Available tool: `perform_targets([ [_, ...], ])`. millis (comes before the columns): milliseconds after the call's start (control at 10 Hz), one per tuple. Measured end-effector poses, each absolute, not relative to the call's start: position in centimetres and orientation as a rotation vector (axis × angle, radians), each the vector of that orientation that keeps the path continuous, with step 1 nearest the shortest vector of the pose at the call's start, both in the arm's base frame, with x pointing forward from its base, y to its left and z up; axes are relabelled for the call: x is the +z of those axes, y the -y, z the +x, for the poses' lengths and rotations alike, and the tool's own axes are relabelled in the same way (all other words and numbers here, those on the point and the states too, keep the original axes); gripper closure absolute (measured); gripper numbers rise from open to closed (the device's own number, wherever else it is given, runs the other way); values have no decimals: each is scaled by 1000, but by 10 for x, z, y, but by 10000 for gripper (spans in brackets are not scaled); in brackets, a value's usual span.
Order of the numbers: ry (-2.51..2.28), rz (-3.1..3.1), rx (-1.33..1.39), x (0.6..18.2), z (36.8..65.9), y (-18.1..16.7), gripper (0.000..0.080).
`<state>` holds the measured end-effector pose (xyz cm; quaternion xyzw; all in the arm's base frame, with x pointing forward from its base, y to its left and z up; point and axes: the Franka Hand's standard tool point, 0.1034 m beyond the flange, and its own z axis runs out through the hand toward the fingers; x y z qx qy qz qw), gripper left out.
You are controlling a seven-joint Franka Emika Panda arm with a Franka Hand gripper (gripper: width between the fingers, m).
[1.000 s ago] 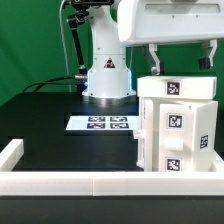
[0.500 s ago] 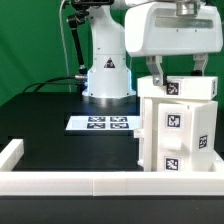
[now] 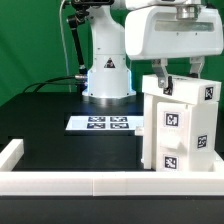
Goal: Assemble cabinet
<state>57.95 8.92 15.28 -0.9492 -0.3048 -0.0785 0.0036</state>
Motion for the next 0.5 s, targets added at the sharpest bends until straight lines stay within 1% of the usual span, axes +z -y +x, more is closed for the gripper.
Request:
perform_targets([
  [300, 843, -2999, -248, 153, 580, -88, 242],
  [500, 603, -3040, -285, 153, 581, -84, 241],
])
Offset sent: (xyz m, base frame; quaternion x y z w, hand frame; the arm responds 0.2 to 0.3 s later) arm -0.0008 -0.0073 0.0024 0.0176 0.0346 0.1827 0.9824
